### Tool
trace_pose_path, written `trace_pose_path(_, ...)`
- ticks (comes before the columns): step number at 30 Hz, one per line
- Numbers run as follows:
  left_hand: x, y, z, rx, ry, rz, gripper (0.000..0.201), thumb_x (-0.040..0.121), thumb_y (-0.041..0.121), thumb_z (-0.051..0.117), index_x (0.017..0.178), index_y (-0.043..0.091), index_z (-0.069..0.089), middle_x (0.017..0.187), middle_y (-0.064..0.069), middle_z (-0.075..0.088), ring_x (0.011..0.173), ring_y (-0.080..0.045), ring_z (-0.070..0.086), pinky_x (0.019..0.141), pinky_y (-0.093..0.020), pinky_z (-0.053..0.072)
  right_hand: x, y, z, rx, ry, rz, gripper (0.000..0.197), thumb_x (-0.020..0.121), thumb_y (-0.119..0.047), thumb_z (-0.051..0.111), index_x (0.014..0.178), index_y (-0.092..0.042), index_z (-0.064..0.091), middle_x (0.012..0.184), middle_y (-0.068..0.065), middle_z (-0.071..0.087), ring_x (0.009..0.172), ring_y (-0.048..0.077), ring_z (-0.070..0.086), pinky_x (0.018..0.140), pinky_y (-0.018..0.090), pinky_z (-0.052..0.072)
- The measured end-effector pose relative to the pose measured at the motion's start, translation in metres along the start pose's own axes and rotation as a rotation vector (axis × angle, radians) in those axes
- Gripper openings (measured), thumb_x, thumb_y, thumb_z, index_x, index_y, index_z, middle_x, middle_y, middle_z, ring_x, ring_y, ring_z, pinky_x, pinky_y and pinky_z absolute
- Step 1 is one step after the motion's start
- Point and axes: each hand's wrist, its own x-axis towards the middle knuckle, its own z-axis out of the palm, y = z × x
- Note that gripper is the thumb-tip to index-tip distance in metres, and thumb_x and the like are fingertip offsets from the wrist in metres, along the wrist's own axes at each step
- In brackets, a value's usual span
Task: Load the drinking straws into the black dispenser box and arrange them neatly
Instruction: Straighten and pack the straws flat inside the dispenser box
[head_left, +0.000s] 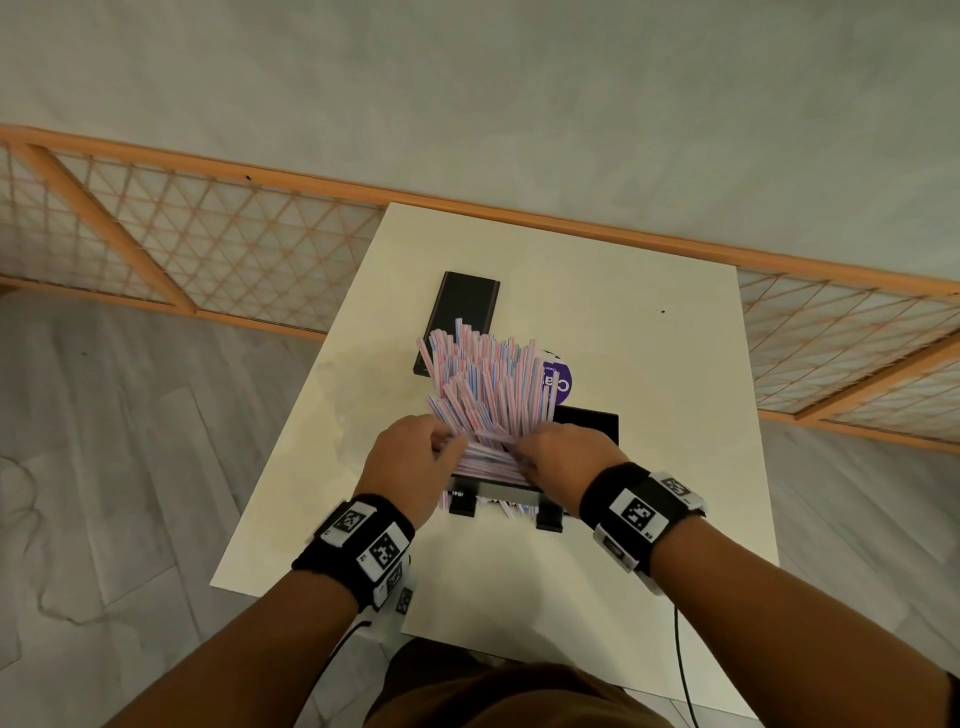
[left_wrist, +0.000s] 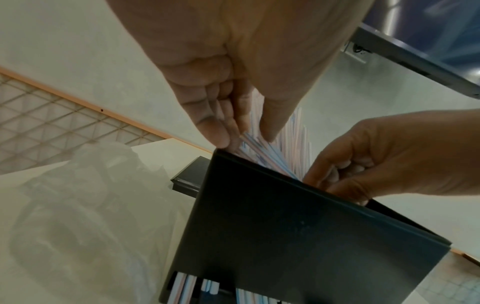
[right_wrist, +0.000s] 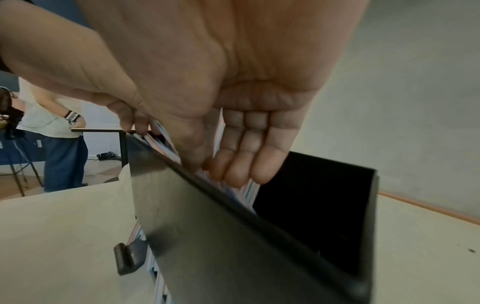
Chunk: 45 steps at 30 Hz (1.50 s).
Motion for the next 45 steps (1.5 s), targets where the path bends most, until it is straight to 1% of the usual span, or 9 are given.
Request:
trace_pose_path(8, -0.007, 0.005, 0.002, -0.015, 0.065, -0.027, 0.031, 0.09, 0.044, 0.071, 0.106, 0.022, 0.056, 0.107, 0.006, 0.048, 0.086, -0.014, 0.057, 0.077, -0.03, 0.052, 0.002, -0.005, 0.0, 0.134, 0.111, 0.055, 0.02, 0.101, -0.036, 0.05, 0.106, -0.02, 0.062, 0.101, -0.001, 0.061, 0.086, 0.018, 0.062, 0.071, 0.028, 0.051)
trace_pose_path(13, -0.007, 0.005, 0.002, -0.003, -0.026, 0.005, 0.029, 0.088, 0.051, 0.07, 0.096, 0.025, 0.061, 0.092, 0.01, 0.061, 0.086, -0.013, 0.06, 0.071, -0.023, 0.048, 0.011, -0.004, 0.007, 0.149, 0.095, 0.142, 0.02, 0.099, -0.034, 0.052, 0.103, -0.017, 0.062, 0.1, 0.002, 0.063, 0.085, 0.021, 0.063, 0.069, 0.03, 0.05)
trace_pose_path(19, -0.018, 0.014, 0.014, 0.16, -0.074, 0.125, 0.066, 0.063, 0.079, 0.071, 0.098, 0.027, 0.049, 0.1, 0.009, 0.049, 0.086, -0.013, 0.052, 0.071, -0.028, 0.051, 0.021, -0.014, 0.012, 0.143, 0.109, 0.135, 0.02, 0.101, -0.033, 0.049, 0.101, -0.017, 0.06, 0.094, 0.003, 0.066, 0.082, 0.023, 0.065, 0.064, 0.028, 0.044)
trace_pose_path(24, -0.017, 0.007, 0.016, 0.12, -0.105, 0.156, 0.025, 0.087, 0.038, 0.074, 0.099, 0.019, 0.063, 0.105, 0.005, 0.044, 0.09, -0.017, 0.052, 0.079, -0.037, 0.054, 0.023, -0.013, 0.009, 0.228, 0.099, 0.105, 0.021, 0.1, -0.037, 0.05, 0.101, -0.018, 0.061, 0.094, -0.001, 0.057, 0.085, 0.02, 0.06, 0.071, 0.028, 0.045)
trace_pose_path(27, -0.014, 0.001, 0.013, 0.066, -0.1, 0.157, 0.015, 0.093, 0.029, 0.07, 0.103, 0.018, 0.07, 0.104, 0.005, 0.049, 0.088, -0.014, 0.057, 0.082, -0.036, 0.054, 0.021, -0.009, 0.005, 0.274, 0.088, 0.076, 0.02, 0.1, -0.037, 0.052, 0.102, -0.02, 0.062, 0.1, 0.0, 0.059, 0.09, 0.019, 0.059, 0.079, 0.03, 0.051)
trace_pose_path(31, -0.009, -0.004, 0.01, 0.021, -0.066, 0.17, 0.011, 0.093, 0.028, 0.07, 0.102, 0.021, 0.069, 0.103, 0.007, 0.05, 0.087, -0.012, 0.058, 0.079, -0.034, 0.055, 0.018, -0.014, 0.004, 0.302, 0.106, 0.018, 0.024, 0.101, -0.037, 0.05, 0.107, -0.021, 0.067, 0.099, -0.004, 0.053, 0.087, 0.014, 0.053, 0.078, 0.026, 0.044)
trace_pose_path(35, -0.002, -0.003, 0.011, 0.214, -0.026, 0.313, 0.012, 0.088, 0.03, 0.075, 0.096, 0.022, 0.07, 0.1, 0.003, 0.05, 0.091, -0.018, 0.051, 0.07, -0.03, 0.051, 0.022, -0.021, 0.008, 0.301, 0.053, 0.038, 0.025, 0.102, -0.034, 0.048, 0.107, -0.02, 0.068, 0.098, 0.001, 0.065, 0.09, 0.02, 0.062, 0.078, 0.029, 0.05)
trace_pose_path(39, 0.01, -0.009, 0.013, 0.282, -0.11, 0.374, 0.014, 0.095, 0.031, 0.066, 0.086, 0.02, 0.068, 0.088, 0.004, 0.057, 0.081, -0.02, 0.057, 0.066, -0.032, 0.047, 0.019, -0.014, -0.003, 0.341, 0.027, 0.028, 0.027, 0.103, -0.029, 0.045, 0.113, -0.023, 0.069, 0.103, -0.002, 0.07, 0.092, 0.019, 0.064, 0.085, 0.03, 0.052)
trace_pose_path(45, 0.008, -0.018, 0.016, 0.237, -0.156, 0.377, 0.024, 0.1, 0.04, 0.057, 0.09, 0.022, 0.07, 0.087, 0.007, 0.061, 0.082, -0.015, 0.056, 0.068, -0.025, 0.043, -0.001, 0.026, -0.021, 0.411, 0.172, 0.091, 0.023, 0.1, -0.031, 0.052, 0.118, -0.029, 0.067, 0.113, -0.009, 0.071, 0.101, 0.014, 0.064, 0.091, 0.026, 0.048)
